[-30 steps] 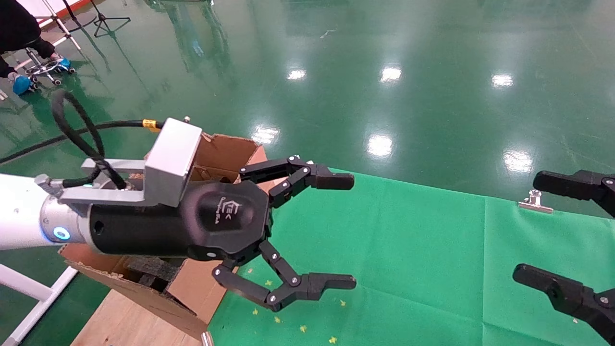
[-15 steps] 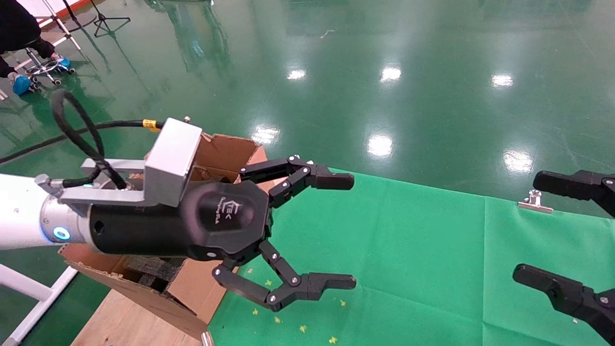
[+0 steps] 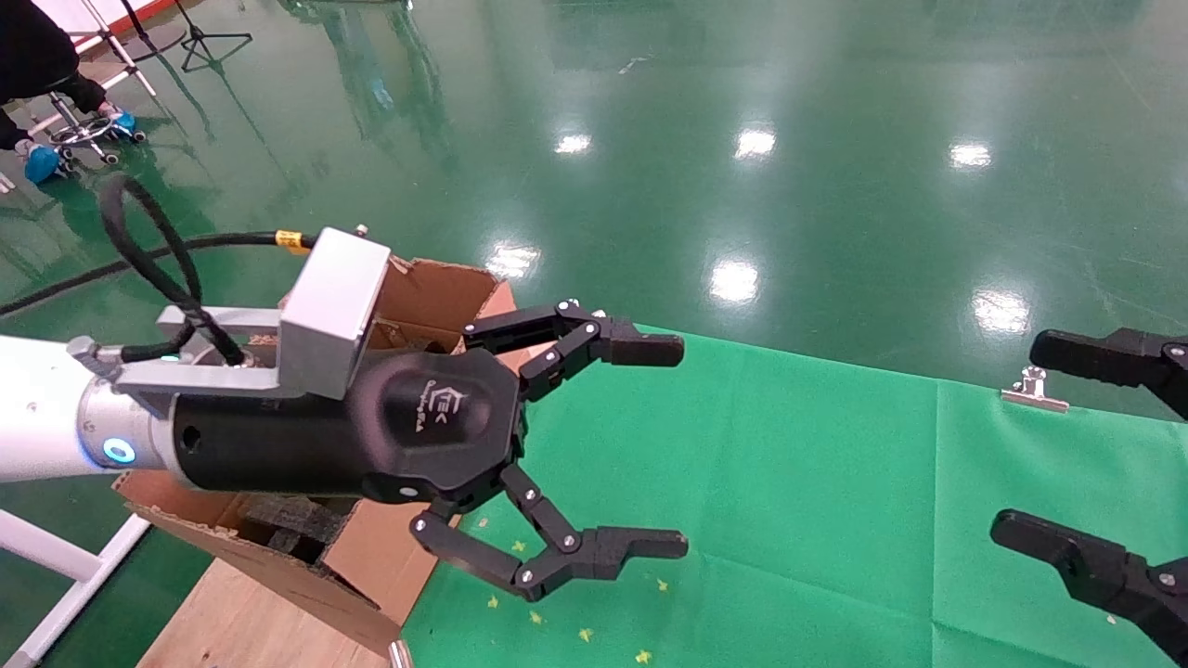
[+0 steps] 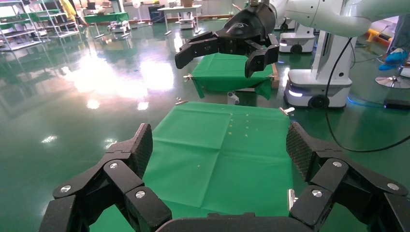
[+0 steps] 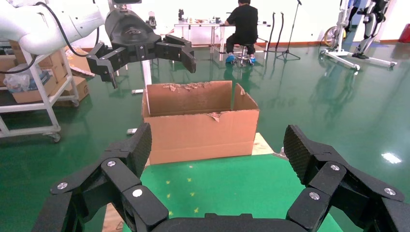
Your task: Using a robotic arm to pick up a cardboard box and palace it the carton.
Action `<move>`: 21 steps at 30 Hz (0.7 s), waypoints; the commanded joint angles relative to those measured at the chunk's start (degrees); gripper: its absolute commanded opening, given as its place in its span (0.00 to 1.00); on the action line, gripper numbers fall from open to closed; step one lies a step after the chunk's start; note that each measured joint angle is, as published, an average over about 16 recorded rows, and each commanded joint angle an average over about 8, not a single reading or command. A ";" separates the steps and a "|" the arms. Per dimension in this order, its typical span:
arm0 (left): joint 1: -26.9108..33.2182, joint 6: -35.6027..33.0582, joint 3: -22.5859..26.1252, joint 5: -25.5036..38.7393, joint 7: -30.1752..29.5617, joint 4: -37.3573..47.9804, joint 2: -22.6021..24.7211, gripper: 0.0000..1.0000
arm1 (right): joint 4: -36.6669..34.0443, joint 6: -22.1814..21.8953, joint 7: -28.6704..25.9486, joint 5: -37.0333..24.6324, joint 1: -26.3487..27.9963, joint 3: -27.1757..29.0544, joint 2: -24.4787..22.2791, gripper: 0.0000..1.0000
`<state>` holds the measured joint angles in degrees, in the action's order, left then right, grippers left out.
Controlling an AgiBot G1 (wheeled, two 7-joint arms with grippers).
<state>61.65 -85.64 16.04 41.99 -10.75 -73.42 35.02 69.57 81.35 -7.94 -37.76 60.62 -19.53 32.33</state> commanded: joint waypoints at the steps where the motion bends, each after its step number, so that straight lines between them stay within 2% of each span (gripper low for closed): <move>1: 0.00 0.00 0.00 0.00 0.00 0.00 0.00 1.00 | 0.00 0.00 0.00 0.00 0.00 0.00 0.00 1.00; 21: 0.00 0.00 0.00 0.00 0.00 0.00 0.00 1.00 | 0.00 0.00 0.00 0.00 0.00 0.00 0.00 1.00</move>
<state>61.65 -85.64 16.04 41.99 -10.75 -73.42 35.02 69.57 81.35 -7.94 -37.76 60.62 -19.53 32.33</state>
